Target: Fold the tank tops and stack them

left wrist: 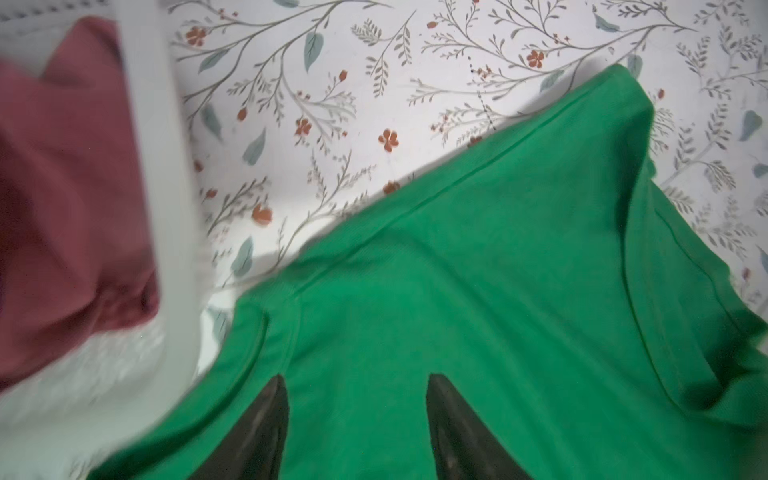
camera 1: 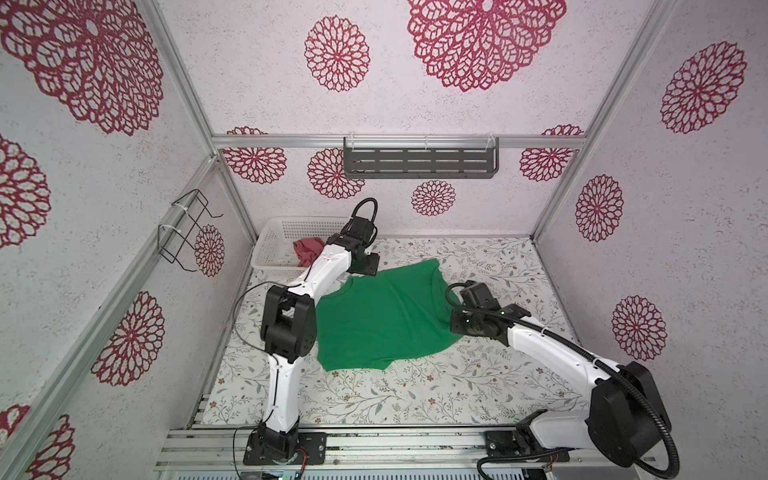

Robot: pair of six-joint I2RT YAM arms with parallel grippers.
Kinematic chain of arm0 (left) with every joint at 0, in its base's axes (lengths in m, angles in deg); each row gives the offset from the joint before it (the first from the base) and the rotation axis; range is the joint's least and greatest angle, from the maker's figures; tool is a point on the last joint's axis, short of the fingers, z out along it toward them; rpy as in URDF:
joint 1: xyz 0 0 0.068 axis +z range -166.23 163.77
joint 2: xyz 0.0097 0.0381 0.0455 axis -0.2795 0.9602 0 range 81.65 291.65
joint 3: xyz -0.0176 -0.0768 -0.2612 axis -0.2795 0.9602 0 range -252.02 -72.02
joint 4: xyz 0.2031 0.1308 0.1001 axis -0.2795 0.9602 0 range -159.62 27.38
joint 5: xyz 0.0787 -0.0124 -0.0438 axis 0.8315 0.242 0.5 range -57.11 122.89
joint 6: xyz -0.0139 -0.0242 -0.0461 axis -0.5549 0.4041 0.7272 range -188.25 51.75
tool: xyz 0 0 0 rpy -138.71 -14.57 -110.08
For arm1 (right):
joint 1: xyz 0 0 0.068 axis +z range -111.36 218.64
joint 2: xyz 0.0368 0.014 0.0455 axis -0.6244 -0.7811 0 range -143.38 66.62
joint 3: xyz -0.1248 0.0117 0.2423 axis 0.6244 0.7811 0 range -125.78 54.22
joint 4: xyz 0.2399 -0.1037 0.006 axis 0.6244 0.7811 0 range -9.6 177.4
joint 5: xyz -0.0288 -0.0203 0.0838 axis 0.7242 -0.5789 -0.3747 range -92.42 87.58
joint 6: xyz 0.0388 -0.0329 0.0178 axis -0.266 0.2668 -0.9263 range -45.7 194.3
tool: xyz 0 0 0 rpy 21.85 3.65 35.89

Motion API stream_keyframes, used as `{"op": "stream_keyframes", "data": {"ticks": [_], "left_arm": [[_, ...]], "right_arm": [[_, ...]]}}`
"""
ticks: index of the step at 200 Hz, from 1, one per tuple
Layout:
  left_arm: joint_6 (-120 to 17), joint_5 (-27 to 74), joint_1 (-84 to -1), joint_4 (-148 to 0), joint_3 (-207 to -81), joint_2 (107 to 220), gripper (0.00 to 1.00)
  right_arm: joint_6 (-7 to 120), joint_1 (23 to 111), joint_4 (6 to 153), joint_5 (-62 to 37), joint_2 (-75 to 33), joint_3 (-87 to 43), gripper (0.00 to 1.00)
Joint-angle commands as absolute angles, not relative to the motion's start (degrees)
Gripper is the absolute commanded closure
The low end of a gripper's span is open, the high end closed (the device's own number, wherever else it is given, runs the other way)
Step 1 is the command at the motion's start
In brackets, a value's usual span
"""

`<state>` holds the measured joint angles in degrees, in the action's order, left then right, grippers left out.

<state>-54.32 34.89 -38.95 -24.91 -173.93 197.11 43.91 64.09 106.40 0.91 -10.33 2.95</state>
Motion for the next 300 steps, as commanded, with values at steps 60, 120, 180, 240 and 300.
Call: {"op": "stream_keyframes", "data": {"ticks": [60, 120, 180, 240, 300], "left_arm": [[-39.46, 35.4, -42.7, -37.76, -137.15, 182.18, 0.46], [-41.79, 38.6, -38.18, -35.52, -134.15, 185.0, 0.47], [-44.53, 35.49, -29.91, -36.88, -139.07, 190.93, 0.47], [-49.81, 36.18, -27.19, -31.98, -149.18, 197.91, 0.47], [-52.03, 38.76, -24.6, -30.16, -150.62, 196.19, 0.47]], "right_arm": [[58.43, 52.82, 101.57, -8.04, -29.48, -10.93, 0.99], [61.58, 56.05, 104.0, -6.81, -40.23, -17.04, 0.92], [52.99, 62.14, 109.34, -2.15, -28.24, 1.26, 0.98], [39.01, 63.33, 120.21, 1.13, -6.62, 19.54, 0.93], [41.01, 59.2, 128.42, 6.09, 1.11, 11.62, 0.81]]}}
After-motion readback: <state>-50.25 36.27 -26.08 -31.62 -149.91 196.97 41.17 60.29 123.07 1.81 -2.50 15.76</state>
